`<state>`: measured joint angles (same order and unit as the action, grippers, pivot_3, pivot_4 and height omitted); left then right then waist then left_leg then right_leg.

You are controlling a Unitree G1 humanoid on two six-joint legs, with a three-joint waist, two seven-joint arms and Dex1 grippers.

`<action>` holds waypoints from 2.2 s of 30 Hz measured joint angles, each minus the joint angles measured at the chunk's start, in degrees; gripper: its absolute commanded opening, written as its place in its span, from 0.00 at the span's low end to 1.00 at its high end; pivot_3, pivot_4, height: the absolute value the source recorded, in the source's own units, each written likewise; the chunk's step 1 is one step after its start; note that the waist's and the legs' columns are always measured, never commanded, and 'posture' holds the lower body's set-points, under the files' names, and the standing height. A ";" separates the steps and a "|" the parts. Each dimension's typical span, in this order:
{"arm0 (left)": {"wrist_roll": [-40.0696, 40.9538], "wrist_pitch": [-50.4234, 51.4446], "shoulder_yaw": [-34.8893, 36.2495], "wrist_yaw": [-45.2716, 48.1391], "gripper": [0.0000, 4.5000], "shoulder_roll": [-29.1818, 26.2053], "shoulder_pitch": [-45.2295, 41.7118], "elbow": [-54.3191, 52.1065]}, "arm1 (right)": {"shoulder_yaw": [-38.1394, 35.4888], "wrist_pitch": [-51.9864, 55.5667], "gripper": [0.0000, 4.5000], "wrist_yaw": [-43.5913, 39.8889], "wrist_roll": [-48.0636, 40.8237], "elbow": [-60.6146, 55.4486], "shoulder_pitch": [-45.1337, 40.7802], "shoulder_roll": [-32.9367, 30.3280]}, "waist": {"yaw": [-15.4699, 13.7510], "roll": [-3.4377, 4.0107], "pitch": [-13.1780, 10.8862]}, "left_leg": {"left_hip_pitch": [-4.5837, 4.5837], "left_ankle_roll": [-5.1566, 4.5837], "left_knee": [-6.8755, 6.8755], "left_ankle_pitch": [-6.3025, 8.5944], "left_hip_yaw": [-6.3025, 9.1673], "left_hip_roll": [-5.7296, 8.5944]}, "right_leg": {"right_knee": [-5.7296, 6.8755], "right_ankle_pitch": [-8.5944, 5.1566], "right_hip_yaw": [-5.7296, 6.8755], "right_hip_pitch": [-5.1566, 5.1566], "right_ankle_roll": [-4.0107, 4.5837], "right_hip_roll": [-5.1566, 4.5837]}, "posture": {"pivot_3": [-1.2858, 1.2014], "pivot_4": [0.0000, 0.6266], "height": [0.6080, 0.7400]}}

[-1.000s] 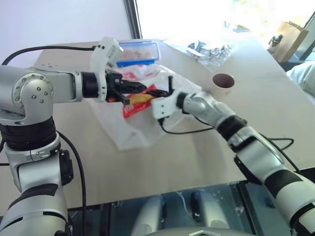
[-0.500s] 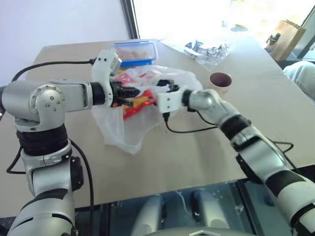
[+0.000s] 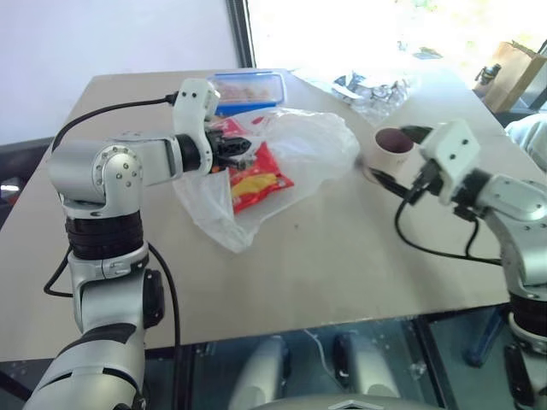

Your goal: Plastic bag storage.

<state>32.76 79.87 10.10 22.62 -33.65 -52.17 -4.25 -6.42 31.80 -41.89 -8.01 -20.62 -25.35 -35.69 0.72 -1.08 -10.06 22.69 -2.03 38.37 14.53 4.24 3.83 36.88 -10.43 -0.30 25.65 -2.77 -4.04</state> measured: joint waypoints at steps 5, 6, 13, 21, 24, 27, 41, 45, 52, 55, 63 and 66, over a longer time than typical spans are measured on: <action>-0.57 -1.55 -1.38 0.06 0.00 0.84 -0.12 0.50 | 0.01 -3.19 0.99 2.29 1.76 16.90 -3.08 -0.46 | 0.41 0.01 -0.01 | -0.12 0.00 -0.04 -0.01 -0.32 -0.12 | 0.01 0.02 -0.29 0.04 0.04 0.02 | 0.52 0.24 1.00; -0.79 -1.66 -1.40 0.04 0.00 0.83 -0.12 0.44 | 1.44 -5.72 0.99 2.27 2.46 19.11 -4.05 -0.06 | 0.52 0.02 -0.01 | -0.14 0.00 -0.06 -0.01 -0.39 -0.13 | 0.01 0.03 -0.35 0.05 0.04 0.02 | 0.52 0.24 1.00; -1.15 -1.41 -0.53 -0.65 0.00 0.29 1.12 -1.28 | 10.07 -19.54 0.99 -0.85 8.40 23.97 -9.30 -3.06 | 0.23 0.01 -0.01 | -0.13 -0.08 -0.04 0.04 -0.45 -0.08 | -0.06 0.05 -0.37 0.04 -0.01 0.05 | 0.52 0.24 1.00; -1.14 -1.38 -0.08 -1.29 0.00 0.66 1.44 -2.09 | 19.88 -28.33 0.99 -7.46 15.82 46.07 -23.90 -3.17 | 0.26 0.00 -0.02 | -0.13 -0.08 -0.04 0.04 -0.47 -0.09 | -0.08 0.06 -0.37 0.03 -0.02 0.05 | 0.52 0.24 1.00; -1.15 -1.37 -0.01 -1.42 0.00 0.61 1.71 -2.40 | 22.44 -31.69 0.71 -10.41 17.93 55.30 -29.07 -2.26 | 0.33 0.00 -0.02 | -0.12 -0.08 -0.08 0.04 -0.45 -0.10 | -0.12 0.06 -0.37 0.04 -0.02 0.04 | 0.52 0.24 1.00; -1.12 -1.27 0.46 -1.65 0.00 0.56 1.88 -3.23 | 24.16 -33.67 0.37 -14.74 18.82 60.60 -32.64 -1.78 | 0.40 0.00 -0.02 | -0.07 -0.08 -0.09 0.05 -0.43 -0.11 | -0.18 0.06 -0.38 0.05 -0.02 0.03 | 0.52 0.24 1.00; -1.10 -0.20 1.89 -2.85 0.00 1.31 1.78 -3.92 | 11.93 -1.80 0.01 -31.41 -8.72 14.29 -19.10 -8.90 | -0.05 0.02 -0.04 | 0.18 -0.10 -0.04 0.08 0.03 -0.09 | -0.29 0.05 -0.17 0.04 -0.02 -0.05 | 0.52 0.24 1.00; -0.96 -0.27 1.53 -1.84 0.00 1.34 0.52 -3.43 | 10.76 11.03 0.01 -21.94 -18.55 -1.55 -15.91 0.06 | 0.48 -0.01 -0.01 | -0.06 -0.08 -0.01 0.07 -0.12 -0.14 | -0.08 0.06 -0.23 0.02 -0.01 -0.09 | 0.52 0.24 1.00; 2.24 -0.04 2.30 1.72 0.00 -0.62 0.68 -5.41 | 22.64 0.80 0.01 2.60 -2.26 20.29 -24.03 21.10 | 0.59 0.01 -0.03 | -0.13 0.15 0.01 -0.10 -0.19 -0.10 | 0.09 0.17 -0.21 0.07 0.14 0.10 | 0.52 0.24 1.00; 4.37 0.66 4.93 2.58 0.00 -1.08 0.78 -7.73 | 26.66 -14.03 0.01 10.76 7.03 41.16 -30.70 27.03 | 0.53 0.01 -0.03 | -0.12 0.15 -0.05 -0.10 -0.13 -0.07 | 0.06 0.17 -0.18 0.07 0.15 0.10 | 0.52 0.24 1.00; 7.07 2.18 8.26 0.56 0.00 1.52 1.18 -11.44 | 26.70 -38.48 0.65 20.50 15.40 83.47 -46.45 38.66 | 1.57 0.01 -0.03 | 0.06 0.16 -0.28 -0.10 0.08 -0.08 | -0.27 0.16 -0.16 0.14 0.16 0.11 | 0.52 0.24 1.00; 7.18 2.28 8.53 -0.51 0.00 1.54 2.63 -12.04 | 25.42 -42.14 0.93 20.52 16.44 86.31 -47.40 37.96 | 1.85 0.01 -0.04 | 0.05 0.16 -0.29 -0.10 0.08 -0.10 | -0.25 0.16 -0.05 0.15 0.16 0.16 | 0.52 0.24 1.00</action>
<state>39.94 82.15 18.63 22.11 -32.11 -49.54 -16.28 19.00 -10.34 -21.37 8.43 65.69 -72.74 2.27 2.56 -1.07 -10.09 22.75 -1.87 38.08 14.43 4.32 3.73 36.63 -10.27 -0.35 25.80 -2.61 -3.88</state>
